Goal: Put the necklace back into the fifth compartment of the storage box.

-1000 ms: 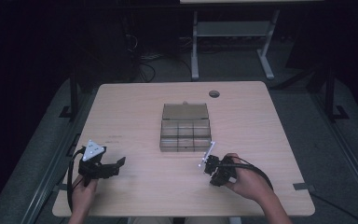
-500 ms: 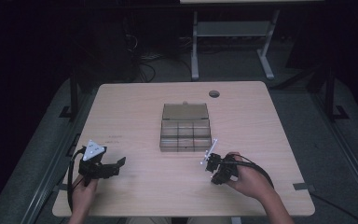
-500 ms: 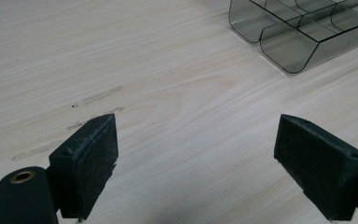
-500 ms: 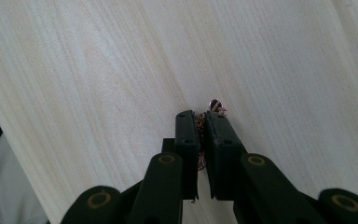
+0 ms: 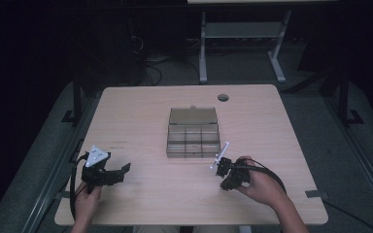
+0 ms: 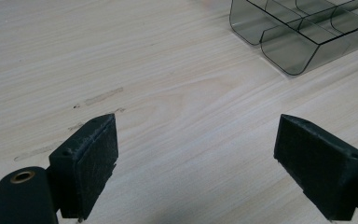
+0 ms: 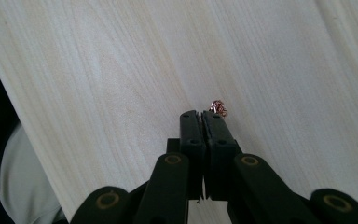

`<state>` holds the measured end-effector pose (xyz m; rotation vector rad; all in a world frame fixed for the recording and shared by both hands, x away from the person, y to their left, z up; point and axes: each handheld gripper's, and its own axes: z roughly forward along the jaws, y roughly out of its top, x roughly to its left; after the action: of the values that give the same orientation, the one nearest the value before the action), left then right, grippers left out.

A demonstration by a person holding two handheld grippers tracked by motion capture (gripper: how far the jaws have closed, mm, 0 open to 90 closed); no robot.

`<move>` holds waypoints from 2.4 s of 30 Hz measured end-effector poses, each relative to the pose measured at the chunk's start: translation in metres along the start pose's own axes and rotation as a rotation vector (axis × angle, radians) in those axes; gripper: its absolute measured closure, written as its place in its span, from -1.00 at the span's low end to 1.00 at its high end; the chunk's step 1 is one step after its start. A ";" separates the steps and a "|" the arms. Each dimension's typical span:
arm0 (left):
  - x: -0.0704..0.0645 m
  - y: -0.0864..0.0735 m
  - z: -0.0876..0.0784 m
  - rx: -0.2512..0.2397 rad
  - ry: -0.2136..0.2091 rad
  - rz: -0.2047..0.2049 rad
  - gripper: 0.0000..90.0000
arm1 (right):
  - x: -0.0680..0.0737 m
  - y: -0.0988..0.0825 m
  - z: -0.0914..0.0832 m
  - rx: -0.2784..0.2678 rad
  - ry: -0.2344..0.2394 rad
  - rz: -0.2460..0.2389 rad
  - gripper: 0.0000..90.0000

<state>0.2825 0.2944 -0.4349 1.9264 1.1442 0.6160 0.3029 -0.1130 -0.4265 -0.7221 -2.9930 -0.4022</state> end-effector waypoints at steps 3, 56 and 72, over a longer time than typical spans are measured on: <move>0.000 0.000 0.000 -0.001 0.000 0.000 -0.71 | 0.000 0.000 -0.002 -0.003 0.000 -0.003 0.95; 0.001 0.000 -0.002 -0.009 0.003 0.005 -0.71 | -0.022 0.057 -0.089 -0.136 0.030 -0.062 0.96; 0.002 0.000 -0.002 -0.018 0.007 -0.001 -0.71 | -0.032 0.076 -0.096 -0.138 0.022 -0.069 0.96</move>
<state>0.2817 0.2976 -0.4340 1.9101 1.1398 0.6304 0.3630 -0.0868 -0.3181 -0.6194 -2.9989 -0.6205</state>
